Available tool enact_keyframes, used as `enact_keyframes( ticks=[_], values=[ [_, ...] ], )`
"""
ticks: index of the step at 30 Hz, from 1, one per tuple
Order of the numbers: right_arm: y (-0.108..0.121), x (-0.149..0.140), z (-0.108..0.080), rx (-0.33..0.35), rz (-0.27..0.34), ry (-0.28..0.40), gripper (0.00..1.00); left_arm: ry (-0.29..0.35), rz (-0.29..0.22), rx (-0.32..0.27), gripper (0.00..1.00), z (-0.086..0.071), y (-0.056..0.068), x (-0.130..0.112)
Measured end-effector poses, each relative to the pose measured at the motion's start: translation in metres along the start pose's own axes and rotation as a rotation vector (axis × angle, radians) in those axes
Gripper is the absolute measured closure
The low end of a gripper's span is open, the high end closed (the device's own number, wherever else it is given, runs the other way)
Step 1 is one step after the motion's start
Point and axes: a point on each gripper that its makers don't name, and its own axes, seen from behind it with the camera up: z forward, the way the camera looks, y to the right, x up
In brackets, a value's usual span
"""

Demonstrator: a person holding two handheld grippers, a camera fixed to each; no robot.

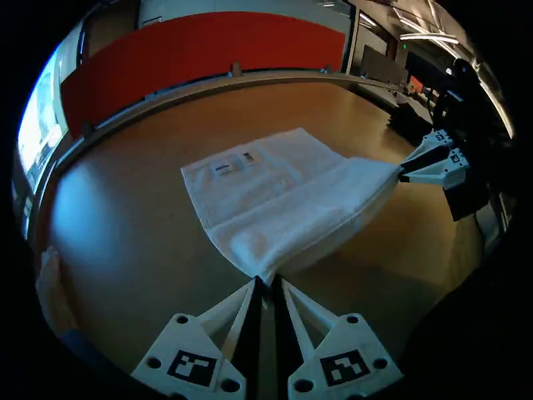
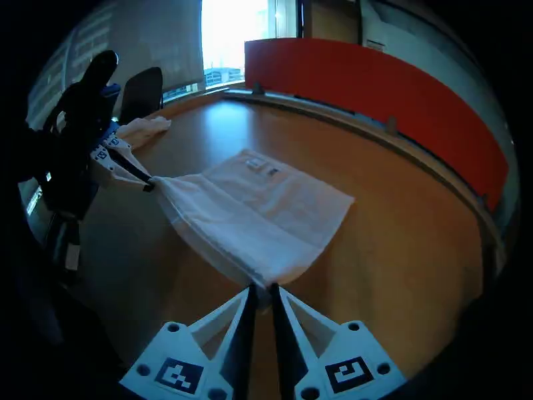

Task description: Fold towel

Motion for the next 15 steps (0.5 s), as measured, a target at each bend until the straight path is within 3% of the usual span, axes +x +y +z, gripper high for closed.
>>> enact_keyframes(
  ticks=[15],
  values=[
    [0.0, 0.026, -0.039, -0.01, -0.012, 0.039, 0.83, 0.015, -0.043, -0.007, 0.88, -0.042, 0.018, 0.018]
  ],
)
